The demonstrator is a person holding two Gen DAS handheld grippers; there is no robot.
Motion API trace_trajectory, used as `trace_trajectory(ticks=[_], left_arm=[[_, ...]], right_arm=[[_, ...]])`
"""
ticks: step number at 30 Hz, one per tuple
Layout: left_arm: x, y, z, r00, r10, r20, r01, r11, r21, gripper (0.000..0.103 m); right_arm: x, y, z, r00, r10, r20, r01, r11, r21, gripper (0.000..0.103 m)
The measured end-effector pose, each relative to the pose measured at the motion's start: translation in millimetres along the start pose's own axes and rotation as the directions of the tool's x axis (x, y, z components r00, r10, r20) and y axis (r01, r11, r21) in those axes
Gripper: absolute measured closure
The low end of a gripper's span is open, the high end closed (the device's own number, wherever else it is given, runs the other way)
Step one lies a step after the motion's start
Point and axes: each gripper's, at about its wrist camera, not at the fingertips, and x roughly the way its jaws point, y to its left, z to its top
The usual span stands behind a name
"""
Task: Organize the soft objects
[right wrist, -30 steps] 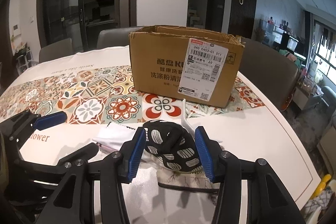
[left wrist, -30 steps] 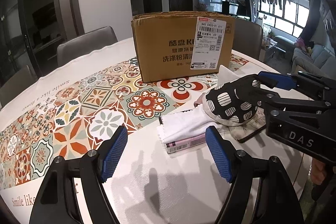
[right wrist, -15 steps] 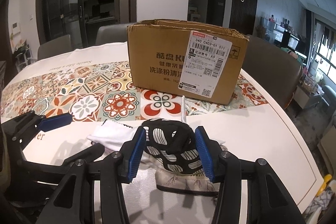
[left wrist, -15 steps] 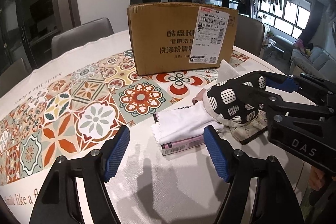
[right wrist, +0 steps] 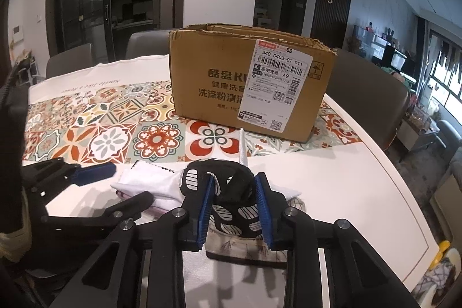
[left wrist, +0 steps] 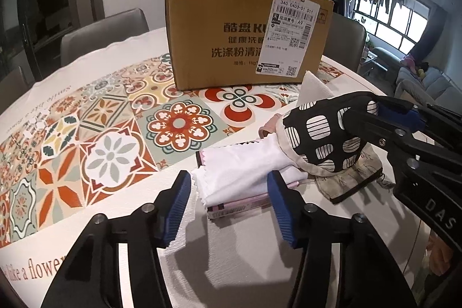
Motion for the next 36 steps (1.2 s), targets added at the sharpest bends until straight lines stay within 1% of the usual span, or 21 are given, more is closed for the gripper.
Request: trace_trajectory(ticks=[1, 3, 4, 9, 13, 14, 15, 23, 36], left_arm=[[0.4, -0.4, 0.4, 1.000, -0.002, 0.000, 0.002, 1.000, -0.002, 0.052], [1.1, -1.8, 1.3, 1.000, -0.006, 0.001, 0.006, 1.000, 0.001, 0.058], [1.2, -2.9, 1.4, 1.000, -0.002, 0.002, 0.002, 1.000, 0.005, 0.058], [0.3, -3.4, 2.9, 1.000, 0.013, 0.007, -0.013, 1.000, 0.011, 0.074], [-4.7, -4.2, 5.2, 1.000, 0.019, 0.019, -0.020, 1.000, 0.018, 0.081], [-6.5, -4.6, 6.1, 1.000, 0.019, 0.022, -0.019, 1.000, 0.020, 0.083], [-9.0, -5.3, 7.1, 0.999, 0.017, 0.028, -0.018, 1.000, 0.023, 0.088], [-30.5, -11.5, 15.8, 0.997, 0.016, 0.079, -0.018, 0.999, 0.033, 0.093], [-65.7, -17.6, 32.9, 0.984, 0.037, 0.175, -0.043, 0.998, 0.036, 0.093]], right_arm=[[-0.4, -0.4, -0.1, 1.000, 0.000, -0.001, 0.000, 1.000, 0.001, 0.072], [-0.2, 0.0, 0.0, 1.000, 0.001, -0.001, -0.001, 1.000, 0.002, 0.073], [-0.6, -0.1, 0.0, 1.000, 0.002, -0.002, -0.002, 1.000, 0.003, 0.073], [-2.7, -2.2, -0.1, 1.000, 0.002, -0.003, -0.002, 1.000, 0.007, 0.074], [-4.2, -2.7, -0.2, 1.000, 0.001, -0.001, -0.001, 1.000, 0.008, 0.076], [-4.9, -3.0, -0.2, 1.000, 0.002, -0.002, -0.002, 1.000, 0.009, 0.076], [-5.9, -4.1, 0.0, 1.000, 0.004, -0.001, -0.004, 1.000, 0.012, 0.076], [-15.4, -8.5, 4.3, 1.000, 0.019, 0.014, -0.019, 0.999, 0.033, 0.079], [-37.7, -17.2, 16.7, 0.997, 0.003, 0.077, -0.007, 0.999, 0.054, 0.079]])
